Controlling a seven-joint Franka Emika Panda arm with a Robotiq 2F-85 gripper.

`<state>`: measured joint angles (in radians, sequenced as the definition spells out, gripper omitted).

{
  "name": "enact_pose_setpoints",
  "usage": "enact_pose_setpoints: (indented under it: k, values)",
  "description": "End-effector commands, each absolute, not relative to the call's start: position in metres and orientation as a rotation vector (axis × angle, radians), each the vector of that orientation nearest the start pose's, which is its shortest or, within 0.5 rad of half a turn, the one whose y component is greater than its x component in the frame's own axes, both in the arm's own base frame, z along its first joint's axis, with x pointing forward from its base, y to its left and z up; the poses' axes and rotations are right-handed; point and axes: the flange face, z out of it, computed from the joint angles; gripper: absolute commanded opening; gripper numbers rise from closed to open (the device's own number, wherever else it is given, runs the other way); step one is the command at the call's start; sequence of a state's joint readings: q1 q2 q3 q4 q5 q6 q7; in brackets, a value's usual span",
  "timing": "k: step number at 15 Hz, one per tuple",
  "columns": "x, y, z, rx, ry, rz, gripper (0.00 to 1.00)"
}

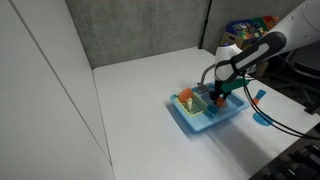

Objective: Put the orange mug cup in the sink

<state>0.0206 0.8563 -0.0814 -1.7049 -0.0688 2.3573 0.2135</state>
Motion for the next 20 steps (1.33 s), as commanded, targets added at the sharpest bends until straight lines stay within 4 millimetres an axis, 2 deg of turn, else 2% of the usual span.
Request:
enact_pose_setpoints:
  k: [1,7,13,20]
  values:
    - [0.641,-0.044,0.091,-3.215,0.303,0.312,0.99]
    - [0.633,-0.047,0.133,-3.224,0.290,0.326,1.00]
    - [0.622,-0.049,0.185,-3.210,0.247,0.329,1.00]
    - [0.582,-0.056,0.233,-3.238,0.254,0.426,1.00]
